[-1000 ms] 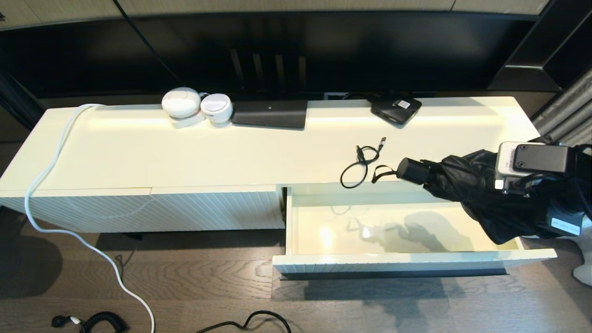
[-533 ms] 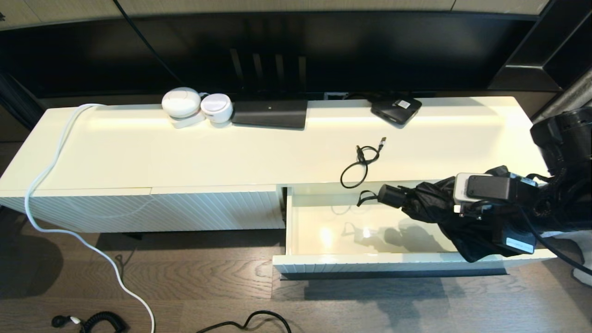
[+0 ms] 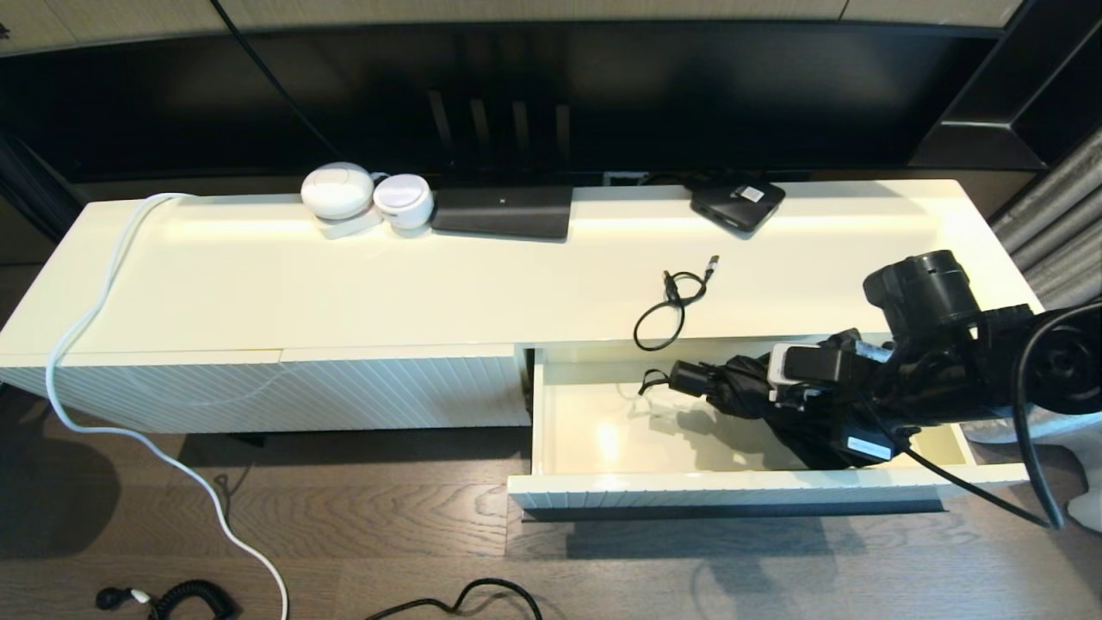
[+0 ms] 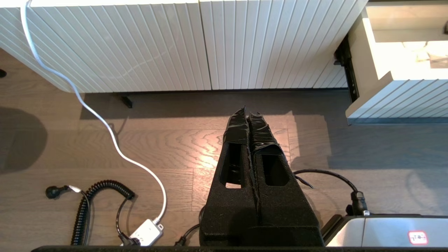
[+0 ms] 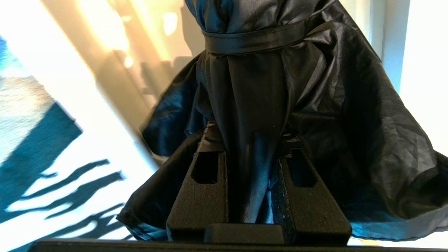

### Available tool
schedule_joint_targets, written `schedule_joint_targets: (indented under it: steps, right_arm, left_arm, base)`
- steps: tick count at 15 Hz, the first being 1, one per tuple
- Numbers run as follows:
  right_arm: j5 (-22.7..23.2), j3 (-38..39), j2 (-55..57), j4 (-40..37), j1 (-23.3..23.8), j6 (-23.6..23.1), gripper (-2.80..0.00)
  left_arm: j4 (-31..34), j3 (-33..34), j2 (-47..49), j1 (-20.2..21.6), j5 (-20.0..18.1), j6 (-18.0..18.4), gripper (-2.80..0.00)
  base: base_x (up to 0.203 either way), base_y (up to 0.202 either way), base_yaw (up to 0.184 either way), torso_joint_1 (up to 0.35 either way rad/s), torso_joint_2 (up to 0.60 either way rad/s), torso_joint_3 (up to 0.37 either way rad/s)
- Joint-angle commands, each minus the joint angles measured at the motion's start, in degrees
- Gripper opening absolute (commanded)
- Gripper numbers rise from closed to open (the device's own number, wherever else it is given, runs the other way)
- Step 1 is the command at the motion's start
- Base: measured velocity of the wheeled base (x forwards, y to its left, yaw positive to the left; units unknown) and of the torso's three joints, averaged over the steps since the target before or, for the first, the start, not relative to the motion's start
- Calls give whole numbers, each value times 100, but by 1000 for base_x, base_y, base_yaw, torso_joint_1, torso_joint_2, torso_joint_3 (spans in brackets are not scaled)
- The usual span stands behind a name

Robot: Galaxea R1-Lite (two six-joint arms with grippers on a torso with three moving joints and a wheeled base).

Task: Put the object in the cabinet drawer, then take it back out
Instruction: Put the umbrella in the drawer

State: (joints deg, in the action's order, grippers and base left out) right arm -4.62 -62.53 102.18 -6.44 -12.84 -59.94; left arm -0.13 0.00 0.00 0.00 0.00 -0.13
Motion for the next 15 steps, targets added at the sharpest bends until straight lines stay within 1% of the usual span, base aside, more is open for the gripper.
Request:
schedule_joint_targets:
  steps: [1,4,9,10,15]
  right_arm:
    - [-3,-22,423,110,0,-179,-280]
    - [-4,-24,560,123,51,-488,-280]
    - [-13,-84,706,441,53,-528,-280]
    - [-13,-107,681,439,53,-528,0]
    - [-37,-223,434,382,95,-469,0]
  left_arm:
    - [-4,9,0,0,0,-4,-280]
    - [-4,0,0,0,0,-4,-280]
    - [-4,3,0,0,0,-4,-280]
    - [-4,4,0,0,0,-4,-280]
    - [-4,2,0,0,0,-4,-280]
  base:
    - [0,0,0,0,0,0]
    - [0,0,0,0,0,0]
    - [0,0,0,0,0,0]
    - [0,0,0,0,0,0]
    - [0,0,0,0,0,0]
